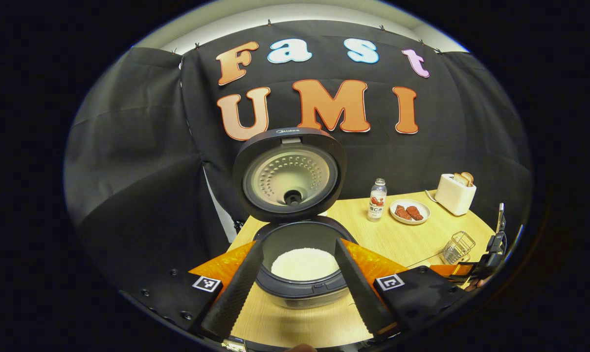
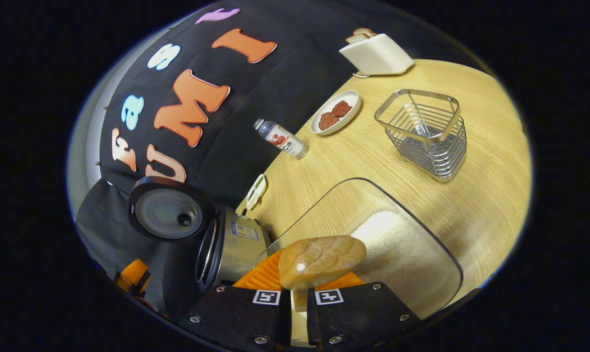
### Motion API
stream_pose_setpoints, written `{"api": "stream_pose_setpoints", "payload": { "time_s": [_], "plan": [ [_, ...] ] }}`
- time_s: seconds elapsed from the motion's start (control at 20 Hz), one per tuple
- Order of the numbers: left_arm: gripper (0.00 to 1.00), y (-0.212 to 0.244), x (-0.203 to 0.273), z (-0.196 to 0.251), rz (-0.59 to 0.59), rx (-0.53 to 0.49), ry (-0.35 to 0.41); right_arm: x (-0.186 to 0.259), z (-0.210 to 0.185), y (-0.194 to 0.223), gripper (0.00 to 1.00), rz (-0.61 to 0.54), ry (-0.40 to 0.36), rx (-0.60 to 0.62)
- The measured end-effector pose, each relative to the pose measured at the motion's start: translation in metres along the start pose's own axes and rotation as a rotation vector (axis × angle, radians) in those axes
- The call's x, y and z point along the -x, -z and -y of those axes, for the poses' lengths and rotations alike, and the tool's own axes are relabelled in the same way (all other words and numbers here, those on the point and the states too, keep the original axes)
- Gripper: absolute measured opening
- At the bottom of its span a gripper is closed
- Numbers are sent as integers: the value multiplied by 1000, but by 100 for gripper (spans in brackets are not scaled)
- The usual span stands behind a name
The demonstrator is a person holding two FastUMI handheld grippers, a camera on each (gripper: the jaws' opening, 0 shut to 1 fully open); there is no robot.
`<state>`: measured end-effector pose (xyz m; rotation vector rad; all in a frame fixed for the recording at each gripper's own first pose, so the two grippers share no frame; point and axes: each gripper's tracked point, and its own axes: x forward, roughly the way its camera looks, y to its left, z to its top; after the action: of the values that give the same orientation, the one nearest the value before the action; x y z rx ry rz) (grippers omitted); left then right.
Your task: Close the left gripper, press the button to open the rice cooker; take a wooden spoon from the chopstick holder with the right hand, scoop a spoonful of rice and pour it into the rice cooker, then put the wooden spoon back into the chopstick holder.
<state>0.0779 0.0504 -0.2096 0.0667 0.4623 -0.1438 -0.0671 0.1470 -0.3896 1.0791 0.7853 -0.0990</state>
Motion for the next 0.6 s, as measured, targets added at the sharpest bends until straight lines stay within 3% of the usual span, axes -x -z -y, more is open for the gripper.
{"api": "stream_pose_setpoints", "payload": {
  "time_s": [0.15,0.2,0.35,0.6],
  "plan": [
    [100,1,3,-4,-8,1,-17,7,-1,-9,12,14,-47,-85],
    [95,1,4,-4,-7,1,-21,8,1,-14,12,20,-58,-105],
    [99,-2,7,-2,0,-1,-28,19,3,-34,12,40,-85,-160],
    [99,-9,12,5,32,12,-28,43,-26,-80,12,90,-215,-258]
  ]
}}
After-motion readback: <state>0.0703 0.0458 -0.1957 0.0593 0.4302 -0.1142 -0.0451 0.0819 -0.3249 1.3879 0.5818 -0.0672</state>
